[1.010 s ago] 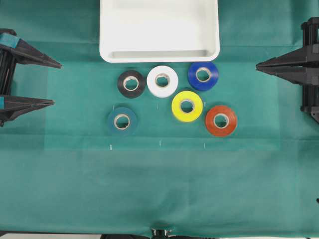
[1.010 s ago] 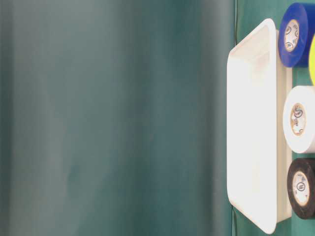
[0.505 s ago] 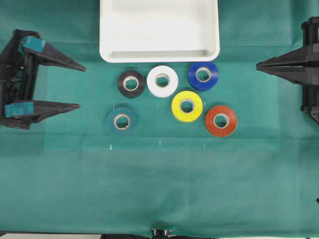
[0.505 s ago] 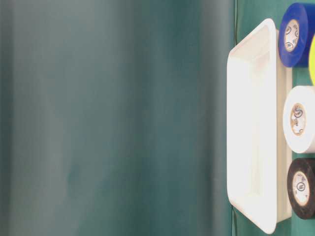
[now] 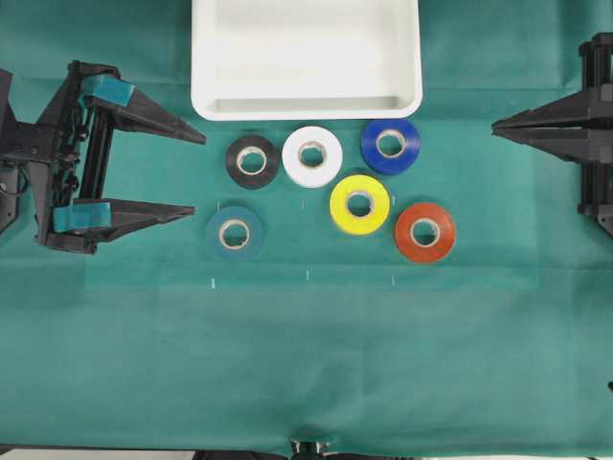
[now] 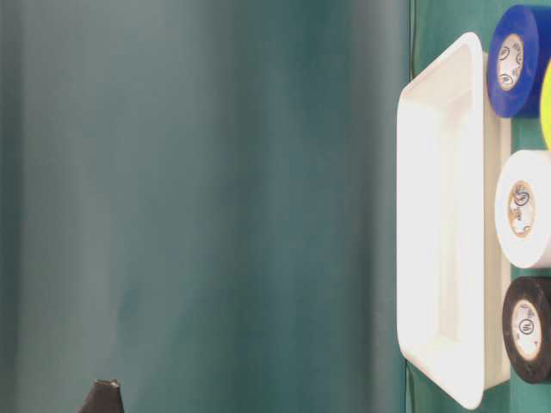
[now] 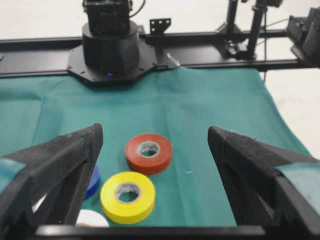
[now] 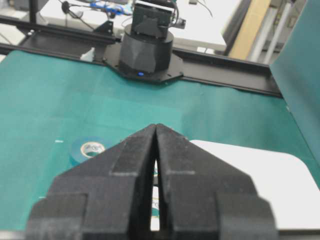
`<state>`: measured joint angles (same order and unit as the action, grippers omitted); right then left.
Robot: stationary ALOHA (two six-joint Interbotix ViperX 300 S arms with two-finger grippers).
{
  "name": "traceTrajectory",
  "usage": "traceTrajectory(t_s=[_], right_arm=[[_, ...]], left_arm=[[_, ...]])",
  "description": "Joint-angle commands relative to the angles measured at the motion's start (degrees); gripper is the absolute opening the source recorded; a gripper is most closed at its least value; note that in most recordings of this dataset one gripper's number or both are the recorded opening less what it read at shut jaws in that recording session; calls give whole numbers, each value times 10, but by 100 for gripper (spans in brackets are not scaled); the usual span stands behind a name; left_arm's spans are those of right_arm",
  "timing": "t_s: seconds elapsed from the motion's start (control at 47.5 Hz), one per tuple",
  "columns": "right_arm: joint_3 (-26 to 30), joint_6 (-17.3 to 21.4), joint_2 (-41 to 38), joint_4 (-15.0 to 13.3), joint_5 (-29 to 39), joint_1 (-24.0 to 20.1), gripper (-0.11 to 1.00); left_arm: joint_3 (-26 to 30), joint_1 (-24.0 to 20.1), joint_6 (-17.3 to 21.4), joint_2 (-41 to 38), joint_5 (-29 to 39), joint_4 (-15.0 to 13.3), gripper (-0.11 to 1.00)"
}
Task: Pick up the tape from a random location and place it into the white case.
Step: 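Move the open left gripper toward the teal tape roll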
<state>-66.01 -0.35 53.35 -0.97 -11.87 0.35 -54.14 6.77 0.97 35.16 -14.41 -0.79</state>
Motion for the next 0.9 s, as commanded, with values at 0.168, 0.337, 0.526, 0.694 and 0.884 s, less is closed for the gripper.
traceTrajectory(t_s=[0.168, 0.337, 0.526, 0.694, 0.884], right_arm=[[19, 2, -4, 2, 8, 1, 0], [25, 1, -4, 2, 15, 1, 0], [28, 1, -4, 2, 25, 0, 0], [28, 1, -3, 2, 29, 0, 0], [29, 1, -3, 2, 31, 1, 0]], left_arm=[[12, 0, -6, 4, 28, -2, 97], [32, 1, -24, 2, 97, -2, 97], [74, 10, -26, -11, 214, -2, 97], [118, 16, -26, -34, 311, -1, 97], [158, 16, -25, -59, 397, -1, 97]])
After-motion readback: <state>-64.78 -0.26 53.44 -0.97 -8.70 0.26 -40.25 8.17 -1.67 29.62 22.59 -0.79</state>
